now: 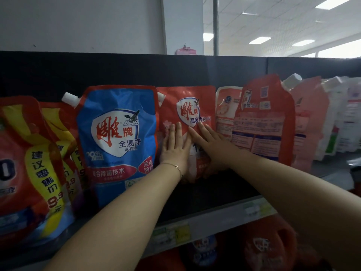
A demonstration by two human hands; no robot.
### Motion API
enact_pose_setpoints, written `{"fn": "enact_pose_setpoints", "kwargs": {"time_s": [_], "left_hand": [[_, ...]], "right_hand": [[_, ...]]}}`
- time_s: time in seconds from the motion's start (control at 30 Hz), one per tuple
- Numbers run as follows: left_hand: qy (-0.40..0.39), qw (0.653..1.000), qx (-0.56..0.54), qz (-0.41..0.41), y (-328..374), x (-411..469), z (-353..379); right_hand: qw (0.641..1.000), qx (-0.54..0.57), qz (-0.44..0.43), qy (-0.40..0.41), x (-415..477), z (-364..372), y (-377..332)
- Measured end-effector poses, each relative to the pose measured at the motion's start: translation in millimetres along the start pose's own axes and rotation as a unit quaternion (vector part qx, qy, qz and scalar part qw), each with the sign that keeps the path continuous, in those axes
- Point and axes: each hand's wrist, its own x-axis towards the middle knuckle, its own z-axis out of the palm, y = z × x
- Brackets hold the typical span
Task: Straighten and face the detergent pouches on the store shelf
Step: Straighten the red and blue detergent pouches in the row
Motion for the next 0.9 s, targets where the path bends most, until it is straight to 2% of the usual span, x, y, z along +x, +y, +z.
{"fn": "enact_pose_setpoints", "kwargs": {"time_s": [0.1, 0.2, 0.3, 0.37, 0.47, 0.6, 0.77, 0.9], "left_hand": [[0.026, 0.999, -0.006, 0.024, 2.8, -8.6, -2.1], [0.089, 0.99, -0.091, 0.063, 11.2, -17.2, -7.4], [0.167, 0.95, -0.241, 0.108, 25.9, -26.6, -11.5], [0.186, 0.914, -0.338, 0.124, 37.3, -28.7, -7.7], [0.164, 0.873, -0.447, 0.108, 56.7, -34.7, -8.7], [0.135, 0.874, -0.462, 0.069, 77.7, -37.3, -8.8], [0.094, 0.874, -0.474, 0.041, 96.4, -33.0, -12.8], [0.089, 0.862, -0.496, 0.055, 119.0, -41.8, -25.0]], "right_hand": [[1.0, 0.022, 0.01, 0.011, -13.9, -3.0, -3.2], [0.994, 0.022, 0.016, 0.107, -25.5, -7.5, -11.9], [0.977, 0.004, 0.015, 0.215, -40.4, -15.4, -22.3], [0.973, -0.004, 0.023, 0.229, -52.7, -21.5, -25.1], [0.984, -0.051, 0.02, 0.168, -69.9, -31.7, -18.7], [0.981, -0.091, -0.015, 0.173, -87.8, -38.8, -3.3], [0.978, -0.061, -0.003, 0.2, -112.0, -47.2, 17.1], [0.975, -0.058, -0.008, 0.215, -129.4, -43.2, 31.4]]}}
